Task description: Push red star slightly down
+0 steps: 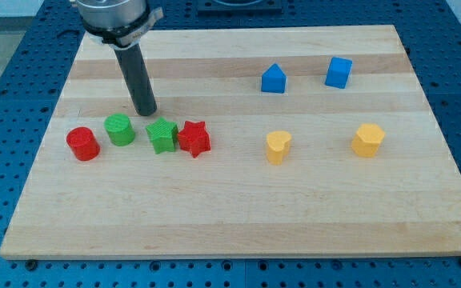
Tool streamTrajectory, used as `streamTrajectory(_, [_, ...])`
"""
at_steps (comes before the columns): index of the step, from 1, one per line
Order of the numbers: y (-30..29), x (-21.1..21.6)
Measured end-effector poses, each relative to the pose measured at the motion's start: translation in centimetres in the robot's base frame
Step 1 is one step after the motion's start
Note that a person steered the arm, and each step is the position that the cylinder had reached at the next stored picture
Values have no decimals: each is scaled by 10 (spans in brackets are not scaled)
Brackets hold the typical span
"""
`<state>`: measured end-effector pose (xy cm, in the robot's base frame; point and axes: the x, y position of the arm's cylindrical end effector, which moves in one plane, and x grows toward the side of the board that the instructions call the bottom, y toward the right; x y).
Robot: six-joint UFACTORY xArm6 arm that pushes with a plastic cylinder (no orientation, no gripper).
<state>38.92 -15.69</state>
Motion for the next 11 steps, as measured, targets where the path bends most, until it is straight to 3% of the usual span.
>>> streamTrajectory(3, [-26,41])
streamTrajectory(4, [-25,23])
streamTrajectory(7, [67,17])
streamTrajectory(9, [51,70])
streamTrajectory(11, [89,65])
